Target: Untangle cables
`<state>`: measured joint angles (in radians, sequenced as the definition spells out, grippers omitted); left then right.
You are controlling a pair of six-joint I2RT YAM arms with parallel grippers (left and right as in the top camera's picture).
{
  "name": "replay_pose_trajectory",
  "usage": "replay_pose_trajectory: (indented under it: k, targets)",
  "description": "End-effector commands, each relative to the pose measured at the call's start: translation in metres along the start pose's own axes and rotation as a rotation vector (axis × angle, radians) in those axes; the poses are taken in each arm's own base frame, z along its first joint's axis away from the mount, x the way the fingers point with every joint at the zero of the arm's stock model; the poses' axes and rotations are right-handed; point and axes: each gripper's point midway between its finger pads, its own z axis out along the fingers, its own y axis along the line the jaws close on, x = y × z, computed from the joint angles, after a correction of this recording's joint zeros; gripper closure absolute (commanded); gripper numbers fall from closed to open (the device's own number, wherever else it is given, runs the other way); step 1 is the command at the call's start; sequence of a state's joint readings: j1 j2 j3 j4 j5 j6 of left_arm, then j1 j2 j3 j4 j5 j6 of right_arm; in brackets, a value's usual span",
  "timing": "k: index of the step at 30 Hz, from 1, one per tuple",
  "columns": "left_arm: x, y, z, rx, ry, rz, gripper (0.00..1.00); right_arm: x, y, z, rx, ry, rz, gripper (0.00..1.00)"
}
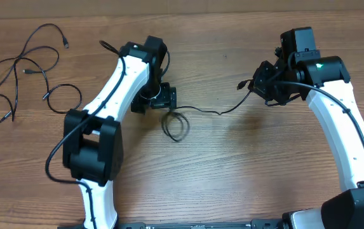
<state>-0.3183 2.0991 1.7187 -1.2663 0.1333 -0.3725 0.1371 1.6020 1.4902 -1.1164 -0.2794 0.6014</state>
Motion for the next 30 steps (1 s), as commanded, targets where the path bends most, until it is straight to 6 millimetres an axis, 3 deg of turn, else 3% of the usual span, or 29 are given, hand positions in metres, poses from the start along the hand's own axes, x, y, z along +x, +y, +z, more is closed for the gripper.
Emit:
replay_pose_trajectory:
  k: [1, 6, 14, 20, 30]
  targets:
    - [-0.005, 0.012, 0.016, -0.019, 0.028, -0.065, 0.12, -0.004, -0.001, -0.003, 0.006, -0.021, -0.007, 0.96]
    - [-0.01, 0.009, 0.016, 0.027, 0.02, -0.074, 0.18, -0.005, 0.0, -0.003, 0.003, -0.025, -0.008, 0.96]
    - [0.009, -0.003, 0.024, 0.015, 0.076, -0.065, 0.22, -0.005, 0.0, -0.002, 0.003, -0.026, -0.009, 0.95]
    - [0.029, -0.003, 0.051, -0.018, 0.125, -0.033, 0.24, -0.005, 0.0, -0.002, 0.002, -0.026, -0.009, 0.95]
    - [0.028, 0.005, 0.076, -0.062, 0.083, -0.012, 0.31, -0.006, -0.001, -0.001, 0.004, -0.024, -0.008, 0.95]
